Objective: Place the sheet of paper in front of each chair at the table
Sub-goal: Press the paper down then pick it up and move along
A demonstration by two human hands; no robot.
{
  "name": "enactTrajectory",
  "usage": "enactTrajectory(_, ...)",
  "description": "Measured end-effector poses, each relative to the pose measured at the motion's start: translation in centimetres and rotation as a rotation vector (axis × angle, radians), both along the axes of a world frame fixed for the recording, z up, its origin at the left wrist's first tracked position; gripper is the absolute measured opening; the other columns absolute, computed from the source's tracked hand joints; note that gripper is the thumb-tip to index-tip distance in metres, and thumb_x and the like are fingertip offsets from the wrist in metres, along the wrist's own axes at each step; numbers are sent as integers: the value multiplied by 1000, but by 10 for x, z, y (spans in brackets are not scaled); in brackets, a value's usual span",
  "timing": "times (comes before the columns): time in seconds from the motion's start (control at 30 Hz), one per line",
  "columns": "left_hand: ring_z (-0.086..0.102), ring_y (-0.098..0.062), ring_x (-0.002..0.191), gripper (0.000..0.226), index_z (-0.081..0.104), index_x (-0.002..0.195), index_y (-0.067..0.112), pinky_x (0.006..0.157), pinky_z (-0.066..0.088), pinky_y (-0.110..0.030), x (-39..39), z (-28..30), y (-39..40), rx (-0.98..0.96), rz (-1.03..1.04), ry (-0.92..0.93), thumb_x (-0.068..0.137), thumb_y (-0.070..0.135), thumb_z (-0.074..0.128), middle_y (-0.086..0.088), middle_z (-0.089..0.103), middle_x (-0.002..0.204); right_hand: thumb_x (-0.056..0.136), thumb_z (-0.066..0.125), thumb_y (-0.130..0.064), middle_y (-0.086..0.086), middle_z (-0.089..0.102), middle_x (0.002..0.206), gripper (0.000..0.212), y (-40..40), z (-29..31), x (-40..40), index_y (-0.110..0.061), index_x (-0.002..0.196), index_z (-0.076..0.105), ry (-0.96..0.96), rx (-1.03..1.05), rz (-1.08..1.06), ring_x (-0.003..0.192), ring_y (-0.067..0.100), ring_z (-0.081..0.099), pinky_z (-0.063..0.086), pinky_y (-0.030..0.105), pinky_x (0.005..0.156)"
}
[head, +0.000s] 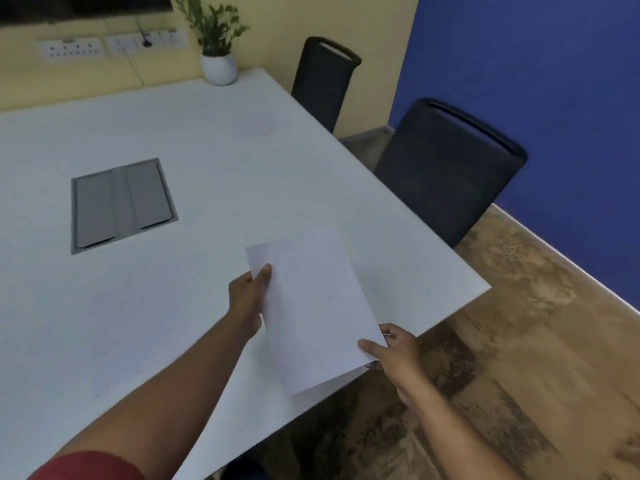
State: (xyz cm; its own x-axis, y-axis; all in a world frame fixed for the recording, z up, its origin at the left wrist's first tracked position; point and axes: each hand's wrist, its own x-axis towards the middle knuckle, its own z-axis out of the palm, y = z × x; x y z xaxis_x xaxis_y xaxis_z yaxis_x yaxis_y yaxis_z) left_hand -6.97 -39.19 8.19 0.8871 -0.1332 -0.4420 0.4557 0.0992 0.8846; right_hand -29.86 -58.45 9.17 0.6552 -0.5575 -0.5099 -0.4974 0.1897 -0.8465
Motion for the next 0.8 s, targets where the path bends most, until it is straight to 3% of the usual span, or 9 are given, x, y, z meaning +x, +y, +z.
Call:
enactTrajectory(0.17, 72, -27, 87, 12, 79, 90, 7, 87, 62, -43, -37, 10, -73, -26, 12, 34, 96, 17, 82, -9, 79, 91, 88, 81, 3, 6, 82, 105, 22, -65, 26, -41, -6, 106, 71, -23, 1, -28, 90, 19, 80, 65, 25, 72)
enactTrajectory(0.3, 70, -26, 81, 19, 75, 87, 5, 80, 61, -37, -45, 15, -128, -45, 68, 52, 93, 20, 85, -7, 77, 90, 89, 83, -2, -2, 80, 101, 23, -114, 34, -51, -11, 106, 71, -22, -69, -26, 87, 8, 77, 62, 18, 67)
enactTrajectory(0.43, 70, -28, 86, 24, 72, 90, 2, 90, 60, -42, -44, 11, -177, -112, 122, 64, 91, 20, 88, -8, 76, 93, 87, 86, -7, -2, 82, 103, 23, -166, 31, -47, -15, 104, 72, 1, -124, -14, 92, 15, 80, 65, 25, 71)
enactTrajectory(0.53, 73, -27, 86, 21, 74, 90, 4, 89, 61, -41, -36, 7, -213, -162, 174, 87, 91, 20, 88, -6, 79, 94, 88, 85, -7, 0, 82, 104, 21, -211, 29, -31, -12, 104, 72, 12, -163, 35, 95, 17, 78, 62, 20, 66)
enactTrajectory(0.67, 74, -23, 82, 16, 75, 90, 7, 81, 61, -36, -15, 2, -260, -218, 272, 100, 91, 18, 87, 3, 83, 79, 88, 85, -7, 0, 81, 106, 21, -281, 32, 9, -13, 103, 71, 0, -195, 140, 96, 20, 79, 69, 39, 79)
enactTrajectory(0.8, 72, -27, 86, 15, 75, 91, 8, 86, 61, -40, 6, 6, -290, -208, 399, 91, 92, 18, 87, -3, 81, 90, 89, 83, -2, -1, 84, 96, 16, -333, 44, 55, -10, 98, 72, -42, -194, 279, 88, 19, 81, 68, 38, 76)
